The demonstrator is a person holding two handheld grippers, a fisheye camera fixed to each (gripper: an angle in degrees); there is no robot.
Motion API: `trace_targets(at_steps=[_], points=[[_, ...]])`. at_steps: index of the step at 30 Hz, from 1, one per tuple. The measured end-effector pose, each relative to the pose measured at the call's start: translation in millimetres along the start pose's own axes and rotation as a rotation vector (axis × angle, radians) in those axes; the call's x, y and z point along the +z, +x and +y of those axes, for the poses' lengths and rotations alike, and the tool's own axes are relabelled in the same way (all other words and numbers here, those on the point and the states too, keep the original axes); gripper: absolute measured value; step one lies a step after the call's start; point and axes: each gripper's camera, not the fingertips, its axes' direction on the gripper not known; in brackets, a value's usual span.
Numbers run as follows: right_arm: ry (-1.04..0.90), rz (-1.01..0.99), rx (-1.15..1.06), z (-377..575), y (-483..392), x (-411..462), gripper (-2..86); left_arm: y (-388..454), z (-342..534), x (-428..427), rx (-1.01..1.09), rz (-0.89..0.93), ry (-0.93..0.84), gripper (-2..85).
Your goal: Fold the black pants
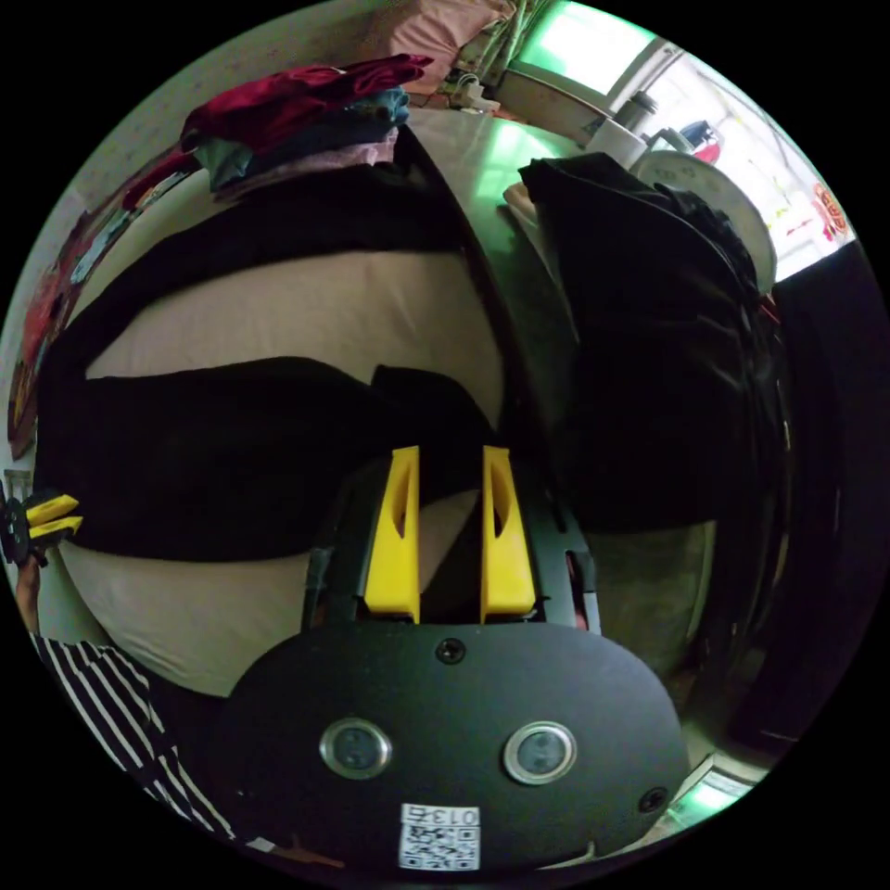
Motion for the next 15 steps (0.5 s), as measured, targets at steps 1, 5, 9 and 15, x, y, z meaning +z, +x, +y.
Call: trace_targets(at_steps=[1, 5, 9, 15], points=[[0.012, 0.004, -0.005, -6, 5, 8, 9.7, 1, -3, 1, 0.0, -0.001, -0.006, 6.9], [-0.036, -0.04, -0.131, -29, 10, 47, 9.3, 1, -22, 7, -0.042, -0.015, -0.052, 6.6], [-0.095, -0.116, -0.237, -37, 7, 78, 7.6, 6, -39, 12, -0.074, -0.013, -0.089, 6.3], [-0.039, 0.052, -0.251, -21, 20, 78, 3.0, 23, -66, 17, -0.084, -0.037, -0.123, 5.9]])
